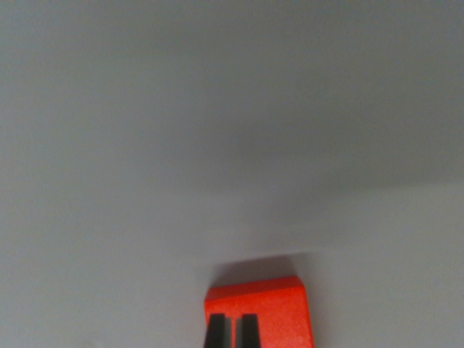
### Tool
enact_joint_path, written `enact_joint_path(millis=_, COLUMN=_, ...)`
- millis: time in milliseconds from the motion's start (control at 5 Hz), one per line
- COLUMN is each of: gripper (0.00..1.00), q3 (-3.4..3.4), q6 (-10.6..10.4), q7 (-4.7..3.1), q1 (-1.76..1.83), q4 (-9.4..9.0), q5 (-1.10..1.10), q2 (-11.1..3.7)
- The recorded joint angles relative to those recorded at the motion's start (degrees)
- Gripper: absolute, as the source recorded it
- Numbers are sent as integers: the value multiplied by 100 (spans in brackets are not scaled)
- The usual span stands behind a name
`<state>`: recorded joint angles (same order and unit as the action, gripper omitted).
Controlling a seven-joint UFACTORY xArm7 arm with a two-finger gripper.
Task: Reach red block
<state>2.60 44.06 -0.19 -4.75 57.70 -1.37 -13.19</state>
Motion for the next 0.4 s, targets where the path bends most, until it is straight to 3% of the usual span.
enact_joint_path(millis=200, gripper=0, q3=21, q6=-199, q7=-3, q1=-27, q4=-144, q5=-15, q2=-53)
enact_joint_path(millis=400, gripper=0, q3=21, q6=-199, q7=-3, q1=-27, q4=-144, q5=-15, q2=-53)
